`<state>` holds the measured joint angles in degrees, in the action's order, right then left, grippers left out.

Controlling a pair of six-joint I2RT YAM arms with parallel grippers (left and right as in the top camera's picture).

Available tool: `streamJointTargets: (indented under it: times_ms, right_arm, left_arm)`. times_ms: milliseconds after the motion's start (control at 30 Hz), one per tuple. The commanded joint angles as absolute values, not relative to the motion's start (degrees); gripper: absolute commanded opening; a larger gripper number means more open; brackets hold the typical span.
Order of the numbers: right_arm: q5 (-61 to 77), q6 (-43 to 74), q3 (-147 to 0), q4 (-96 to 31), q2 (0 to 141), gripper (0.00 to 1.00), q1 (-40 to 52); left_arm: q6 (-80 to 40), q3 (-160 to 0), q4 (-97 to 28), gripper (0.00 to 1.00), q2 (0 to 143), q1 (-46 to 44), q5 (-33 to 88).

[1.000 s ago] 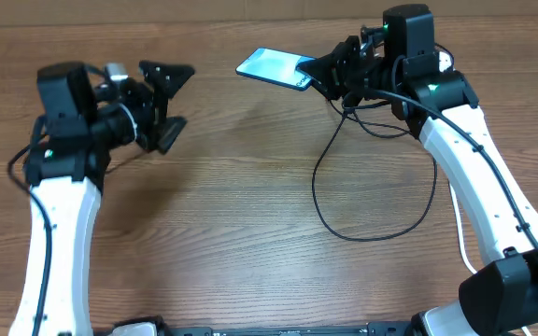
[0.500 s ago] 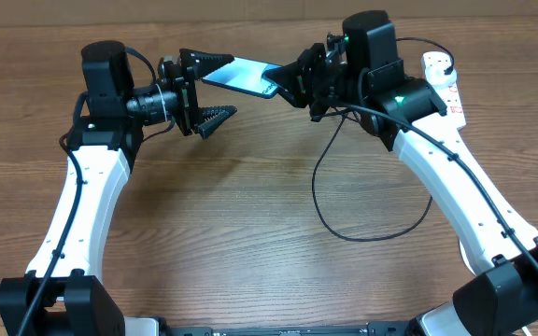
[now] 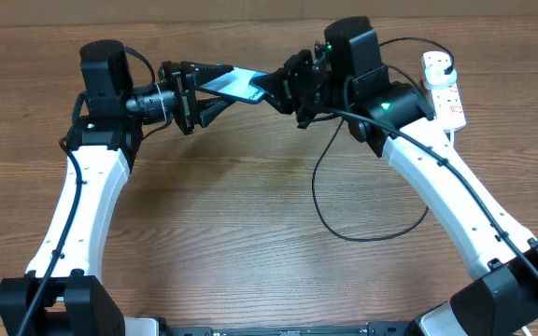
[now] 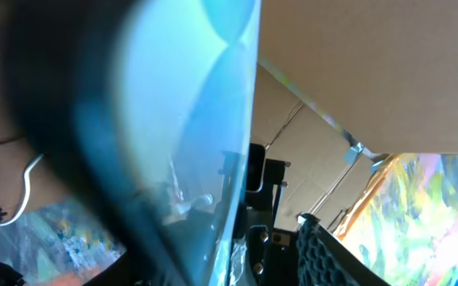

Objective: Plug charger to phone and switch on socket
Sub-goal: 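Bring the left gripper to the phone and grasp it from the right gripper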

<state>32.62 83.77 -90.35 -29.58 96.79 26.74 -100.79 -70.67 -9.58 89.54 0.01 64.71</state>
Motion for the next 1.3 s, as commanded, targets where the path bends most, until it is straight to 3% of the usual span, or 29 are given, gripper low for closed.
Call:
streamJointTargets:
  times_ms: [0,167,800,1267]
  right_arm:
    - [31.4,84.3,-92.7,-28.7,94.4,0.04,28.1]
    - [31.0,84.3,-92.7,-28.7,94.4,0.04,28.4]
    - [34.2,84.2,-92.7,-28.8,94.4,0.04,29.0]
    - [35.7,84.2,-92.7,-28.8,94.4,0.04,29.0]
  left_arm:
    - [-101.9,-71.0,-9.5,0.45,89.7,-0.1,64.1]
    - [-101.8,-71.0,-9.5,0.49,89.7,-0.1,63.4]
    - [-97.7,-71.0,-9.6,0.48,89.7,-0.1,58.1]
    - [-97.7,-71.0,-9.6,0.36,89.7,-0.1,58.0]
